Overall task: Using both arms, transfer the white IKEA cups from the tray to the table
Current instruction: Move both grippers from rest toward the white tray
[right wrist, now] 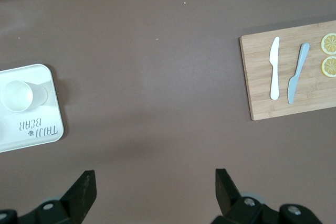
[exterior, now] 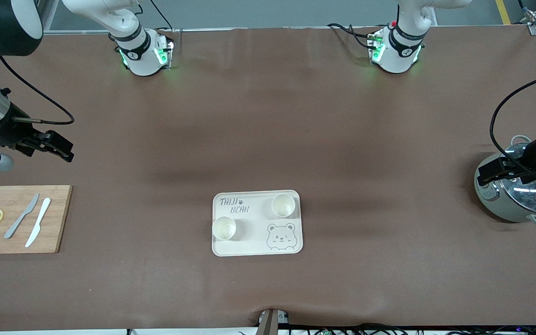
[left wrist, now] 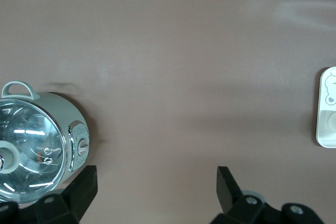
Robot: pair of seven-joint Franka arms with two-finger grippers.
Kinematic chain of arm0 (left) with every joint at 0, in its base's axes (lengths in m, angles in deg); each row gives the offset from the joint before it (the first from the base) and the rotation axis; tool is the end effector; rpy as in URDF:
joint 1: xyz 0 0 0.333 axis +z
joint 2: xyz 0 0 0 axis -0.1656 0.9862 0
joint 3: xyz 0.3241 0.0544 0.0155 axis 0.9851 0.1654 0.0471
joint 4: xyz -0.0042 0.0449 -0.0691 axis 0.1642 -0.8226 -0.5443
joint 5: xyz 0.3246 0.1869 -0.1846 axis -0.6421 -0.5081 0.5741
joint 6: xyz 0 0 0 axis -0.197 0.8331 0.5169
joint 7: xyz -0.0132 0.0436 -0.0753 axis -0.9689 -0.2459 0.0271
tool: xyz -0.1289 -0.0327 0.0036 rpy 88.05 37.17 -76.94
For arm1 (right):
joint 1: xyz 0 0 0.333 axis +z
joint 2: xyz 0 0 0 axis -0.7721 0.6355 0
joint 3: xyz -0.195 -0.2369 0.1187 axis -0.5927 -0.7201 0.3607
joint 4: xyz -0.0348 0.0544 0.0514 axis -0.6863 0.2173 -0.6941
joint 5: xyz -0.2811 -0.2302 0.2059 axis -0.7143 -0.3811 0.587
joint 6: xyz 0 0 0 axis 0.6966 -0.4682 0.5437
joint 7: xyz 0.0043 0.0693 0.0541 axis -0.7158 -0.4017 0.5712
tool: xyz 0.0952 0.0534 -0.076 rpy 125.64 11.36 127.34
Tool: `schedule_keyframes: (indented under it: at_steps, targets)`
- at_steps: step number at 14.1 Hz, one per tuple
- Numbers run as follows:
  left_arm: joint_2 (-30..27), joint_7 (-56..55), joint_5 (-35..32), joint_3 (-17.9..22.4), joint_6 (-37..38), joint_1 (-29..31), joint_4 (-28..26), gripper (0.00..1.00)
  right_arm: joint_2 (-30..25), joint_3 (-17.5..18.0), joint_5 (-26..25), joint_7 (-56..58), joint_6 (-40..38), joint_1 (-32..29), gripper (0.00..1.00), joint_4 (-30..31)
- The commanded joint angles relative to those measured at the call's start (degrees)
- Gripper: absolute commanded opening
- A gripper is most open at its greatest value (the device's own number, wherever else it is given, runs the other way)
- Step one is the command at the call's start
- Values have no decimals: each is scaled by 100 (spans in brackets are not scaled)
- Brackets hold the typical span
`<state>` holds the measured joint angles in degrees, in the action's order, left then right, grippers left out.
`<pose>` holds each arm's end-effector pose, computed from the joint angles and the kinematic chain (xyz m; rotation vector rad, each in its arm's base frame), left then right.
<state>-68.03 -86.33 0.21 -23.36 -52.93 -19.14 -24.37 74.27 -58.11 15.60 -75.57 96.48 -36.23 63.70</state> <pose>0.6899 -0.0252 0.5730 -3.1335 -0.0514 -0.0943 0.6225 0.0488 0.5838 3.1044 -0.2353 0.1267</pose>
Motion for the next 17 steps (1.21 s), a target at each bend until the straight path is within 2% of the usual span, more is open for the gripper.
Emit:
schedule_keyframes:
  at_steps: [1, 9, 10, 12, 13, 15, 17]
  targets:
    - [-72, 70, -89, 9, -36, -15, -58, 100, 56, 44, -26, 25, -40, -69, 100, -81]
    - [-125, 54, -80, -52, 7, 38, -111, 100, 56, 27, -201, 34, -31, -218, 100, -195]
    - [-116, 53, -45, -52, 34, 38, -137, 100, 135, 27, -533, 34, -49, -201, 100, -203]
    - [-108, 88, 155, -87, 156, 65, -198, 100, 161, 62, -1507, 86, -101, -104, 100, -195]
    - [-81, 88, 366, -78, 270, 65, -216, 100, 162, 62, -1590, 121, -84, -34, 100, -169]
    - [-64, 18, 429, -78, 473, 12, -339, 100, 170, 71, -1347, 139, 38, -51, 100, -160]
    - [-11, -34, 447, -122, 473, -49, -401, 100, 162, 36, -305, 130, 258, -173, 100, -160]
